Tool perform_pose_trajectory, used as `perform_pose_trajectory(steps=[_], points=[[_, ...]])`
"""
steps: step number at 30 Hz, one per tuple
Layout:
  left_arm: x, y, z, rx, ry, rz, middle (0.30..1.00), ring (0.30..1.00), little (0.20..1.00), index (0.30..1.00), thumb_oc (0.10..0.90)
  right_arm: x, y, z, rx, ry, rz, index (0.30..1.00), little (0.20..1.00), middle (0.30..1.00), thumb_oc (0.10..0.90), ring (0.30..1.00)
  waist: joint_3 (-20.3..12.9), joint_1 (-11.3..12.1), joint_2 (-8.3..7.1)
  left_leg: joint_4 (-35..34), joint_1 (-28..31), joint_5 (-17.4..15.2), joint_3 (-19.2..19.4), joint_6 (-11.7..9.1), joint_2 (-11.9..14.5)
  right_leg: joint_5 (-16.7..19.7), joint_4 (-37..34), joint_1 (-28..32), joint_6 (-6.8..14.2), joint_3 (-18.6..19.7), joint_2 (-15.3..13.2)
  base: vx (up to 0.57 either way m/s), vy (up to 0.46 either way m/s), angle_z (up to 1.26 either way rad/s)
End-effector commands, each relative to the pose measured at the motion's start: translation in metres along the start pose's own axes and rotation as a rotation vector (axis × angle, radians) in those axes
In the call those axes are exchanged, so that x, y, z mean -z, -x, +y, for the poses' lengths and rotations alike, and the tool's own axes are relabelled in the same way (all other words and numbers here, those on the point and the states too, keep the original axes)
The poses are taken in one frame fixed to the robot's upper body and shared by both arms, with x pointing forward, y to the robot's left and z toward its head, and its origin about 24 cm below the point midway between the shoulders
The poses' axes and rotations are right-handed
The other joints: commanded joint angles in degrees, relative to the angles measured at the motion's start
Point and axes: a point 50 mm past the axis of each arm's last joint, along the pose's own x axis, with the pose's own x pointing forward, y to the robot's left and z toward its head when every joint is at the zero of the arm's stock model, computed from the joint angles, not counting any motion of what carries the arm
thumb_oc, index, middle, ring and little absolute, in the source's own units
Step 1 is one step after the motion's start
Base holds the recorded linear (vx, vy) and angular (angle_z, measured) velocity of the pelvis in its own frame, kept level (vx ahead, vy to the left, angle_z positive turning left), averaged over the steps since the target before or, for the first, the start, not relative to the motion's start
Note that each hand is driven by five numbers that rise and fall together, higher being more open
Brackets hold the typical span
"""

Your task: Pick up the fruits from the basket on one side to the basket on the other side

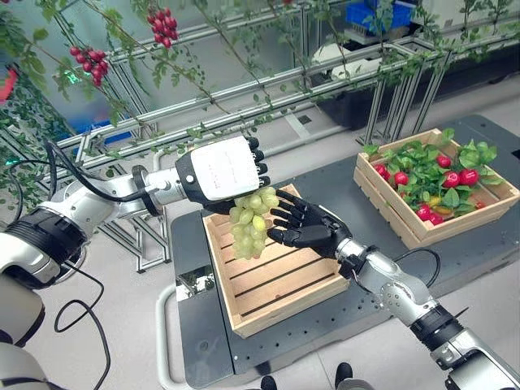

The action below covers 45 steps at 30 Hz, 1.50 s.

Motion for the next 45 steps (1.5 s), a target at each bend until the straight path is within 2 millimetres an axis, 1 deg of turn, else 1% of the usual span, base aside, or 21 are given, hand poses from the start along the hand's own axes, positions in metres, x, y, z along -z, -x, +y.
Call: perform_pose_trajectory(steps=[1, 5, 6, 11, 16, 19, 20, 23, 25, 29, 32, 34, 36, 41, 45], points=[[0.054, -0.020, 0.038, -0.161, -0.172, 0.099, 0.300, 0.300, 0.300, 0.300, 0.400, -0.036, -0.016, 0.035, -0.196, -0.009, -0.136, 0.900, 0.900, 0.900, 0.800, 0.900, -6.48, 0.89, -2.71, 0.11, 0.23, -6.30, -0.78, -0.65, -3.30, -6.82, 0.10, 5.05, 1.45, 0.12, -1.60, 0.00, 0.000, 0.00], [0.050, -0.031, 0.039, -0.171, -0.173, 0.070, 0.300, 0.300, 0.300, 0.300, 0.400, -0.035, -0.020, 0.041, -0.225, -0.043, -0.123, 0.900, 0.900, 0.900, 0.800, 0.900, -6.46, 1.22, -3.10, 0.11, 0.33, -6.38, -1.07, -0.73, -3.06, -7.06, 0.10, 5.27, 1.31, -0.12, -1.49, -0.01, -0.017, 0.00], [0.048, -0.033, 0.038, -0.173, -0.173, 0.060, 0.300, 0.300, 0.300, 0.300, 0.400, -0.033, -0.022, 0.046, -0.248, -0.058, -0.111, 0.900, 0.900, 0.900, 0.800, 0.900, -6.50, 1.35, -3.21, 0.11, 0.32, -6.40, -1.18, -0.78, -3.00, -7.14, 0.10, 5.32, 1.26, -0.17, -1.44, 0.00, 0.000, 0.00], [0.045, -0.035, 0.035, -0.157, -0.173, 0.041, 0.300, 0.300, 0.300, 0.300, 0.400, -0.026, -0.023, 0.056, -0.323, -0.129, -0.064, 0.900, 0.900, 0.900, 0.800, 0.900, -6.70, 1.44, -3.41, 0.11, 0.46, -6.45, -1.22, -0.77, -2.82, -7.30, 0.10, 5.46, 1.23, -0.10, -1.39, 0.00, 0.000, 0.00], [0.046, -0.032, 0.031, -0.099, -0.179, 0.037, 0.300, 0.300, 0.300, 0.300, 0.400, -0.020, -0.019, 0.063, -0.409, -0.189, -0.042, 0.900, 0.900, 0.900, 0.800, 0.900, -6.74, 1.53, -3.63, 0.11, 0.39, -6.23, -1.08, -0.86, -2.56, -7.20, 0.10, 5.36, 1.36, -0.16, -1.38, 0.00, 0.000, 0.00], [0.048, -0.025, 0.026, -0.058, -0.183, 0.042, 0.300, 0.300, 0.300, 0.300, 0.400, -0.020, -0.017, 0.068, -0.462, -0.188, -0.049, 0.900, 0.900, 0.900, 0.800, 0.900, -6.75, 1.58, -3.72, 0.11, 0.20, -6.10, -1.08, -0.91, -2.48, -7.18, 0.10, 5.18, 1.40, -0.18, -1.36, -0.02, -0.022, 0.00], [0.050, -0.020, 0.022, -0.032, -0.185, 0.051, 0.300, 0.300, 0.300, 0.300, 0.400, -0.022, -0.016, 0.071, -0.498, -0.184, -0.058, 0.900, 0.900, 0.900, 0.800, 0.900, -6.75, 1.57, -3.72, 0.11, 0.17, -6.03, -1.07, -0.92, -2.45, -7.14, 0.10, 5.11, 1.43, -0.19, -1.35, 0.00, 0.000, 0.00], [0.053, -0.014, 0.019, -0.010, -0.189, 0.062, 0.300, 0.300, 0.300, 0.300, 0.400, -0.023, -0.015, 0.075, -0.534, -0.173, -0.065, 0.900, 0.900, 0.900, 0.800, 0.900, -6.72, 1.52, -3.65, 0.11, 0.14, -5.94, -1.01, -0.91, -2.42, -7.09, 0.10, 5.04, 1.44, -0.12, -1.32, 0.00, 0.000, 0.00], [0.056, -0.004, 0.014, 0.029, -0.187, 0.072, 0.300, 0.300, 0.300, 0.300, 0.400, -0.025, -0.013, 0.077, -0.555, -0.125, -0.073, 0.900, 0.900, 0.900, 0.800, 0.900, -6.67, 1.48, -3.51, 0.11, 0.17, -5.88, -0.81, -0.95, -2.36, -7.08, 0.10, 4.99, 1.52, -0.11, -1.34, 0.00, 0.000, 0.00], [0.059, 0.021, 0.007, 0.088, -0.181, 0.104, 0.300, 0.300, 0.300, 0.300, 0.400, -0.030, -0.007, 0.069, -0.542, -0.075, -0.090, 0.900, 0.900, 0.900, 0.800, 0.900, -6.58, 1.15, -3.24, 0.11, 0.22, -5.82, -0.58, -0.88, -2.36, -6.93, 0.10, 4.78, 1.64, 0.26, -1.30, 0.00, 0.000, 0.00], [0.061, 0.034, 0.007, 0.101, -0.187, 0.117, 0.300, 0.300, 0.300, 0.300, 0.400, -0.032, -0.002, 0.063, -0.534, -0.068, -0.103, 0.900, 0.900, 0.900, 0.800, 0.900, -6.56, 0.97, -3.00, 0.11, 0.12, -5.78, -0.39, -0.89, -2.33, -6.88, 0.10, 4.60, 1.72, 0.41, -1.32, 0.00, 0.000, 0.00], [0.062, 0.038, 0.006, 0.108, -0.190, 0.121, 0.300, 0.300, 0.300, 0.300, 0.400, -0.033, -0.001, 0.060, -0.524, -0.068, -0.113, 0.900, 0.900, 0.900, 0.800, 0.900, -6.49, 0.92, -2.90, 0.11, 0.14, -5.79, -0.29, -0.87, -2.31, -6.85, 0.10, 4.60, 1.75, 0.43, -1.34, 0.00, 0.000, 0.00], [0.062, 0.046, 0.006, 0.124, -0.192, 0.119, 0.300, 0.300, 0.300, 0.300, 0.400, -0.035, 0.003, 0.053, -0.512, -0.072, -0.132, 0.900, 0.900, 0.900, 0.800, 0.900, -6.38, 0.83, -2.77, 0.11, 0.19, -5.86, -0.23, -0.85, -2.26, -6.85, 0.10, 4.59, 1.82, 0.46, -1.41, 0.00, 0.000, 0.00], [0.060, 0.052, 0.006, 0.112, -0.186, 0.127, 0.300, 0.300, 0.300, 0.300, 0.400, -0.042, 0.006, 0.050, -0.498, -0.097, -0.184, 0.900, 0.900, 0.900, 0.800, 0.900, -6.08, 0.77, -2.59, 0.11, 0.16, -5.87, -0.31, -0.82, -2.24, -6.83, 0.10, 4.52, 1.81, 0.51, -1.44, 0.00, 0.000, 0.00], [0.058, 0.047, 0.007, 0.058, -0.181, 0.120, 0.300, 0.300, 0.300, 0.300, 0.400, -0.044, 0.005, 0.051, -0.506, -0.137, -0.209, 0.900, 0.900, 0.900, 0.800, 0.900, -5.99, 0.78, -2.50, 0.11, 0.19, -5.94, -0.66, -0.78, -2.36, -6.92, 0.10, 4.60, 1.70, 0.59, -1.43, 0.00, 0.000, 0.00]])
